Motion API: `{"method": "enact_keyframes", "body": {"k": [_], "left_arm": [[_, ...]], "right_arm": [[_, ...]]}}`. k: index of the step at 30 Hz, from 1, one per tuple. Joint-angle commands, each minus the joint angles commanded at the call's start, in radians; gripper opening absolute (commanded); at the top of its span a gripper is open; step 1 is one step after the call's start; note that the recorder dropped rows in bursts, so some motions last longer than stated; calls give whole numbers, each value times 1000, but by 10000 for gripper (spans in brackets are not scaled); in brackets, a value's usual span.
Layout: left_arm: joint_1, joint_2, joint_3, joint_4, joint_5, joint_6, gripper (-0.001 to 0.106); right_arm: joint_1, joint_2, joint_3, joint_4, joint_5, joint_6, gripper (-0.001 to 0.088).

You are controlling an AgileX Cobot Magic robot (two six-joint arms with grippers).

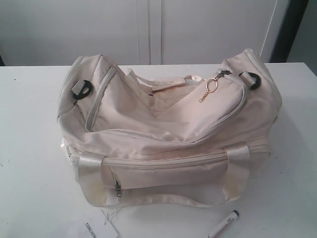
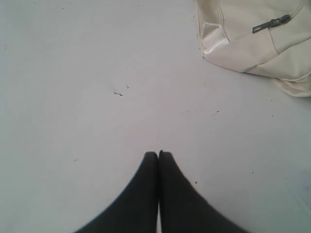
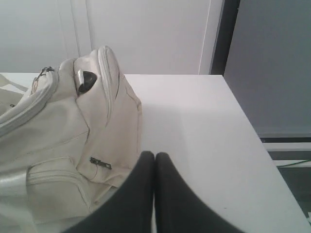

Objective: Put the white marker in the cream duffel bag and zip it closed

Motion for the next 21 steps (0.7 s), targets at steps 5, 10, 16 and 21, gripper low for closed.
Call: {"method": "enact_keyframes", "body": {"k": [5,10,16,21], "left_arm": [[0,0,0,0,0,0,0],[0,0,0,0,0,0,0],[0,0,0,0,0,0,0],[0,0,0,0,0,0,0]], "right_arm": [[0,202,-77,0,-58,0,0],[0,567,-226,0,-165,0,0],[0,758,-317,29,-138,-29,0],[0,755,-396,56,-107,-53,0]]}}
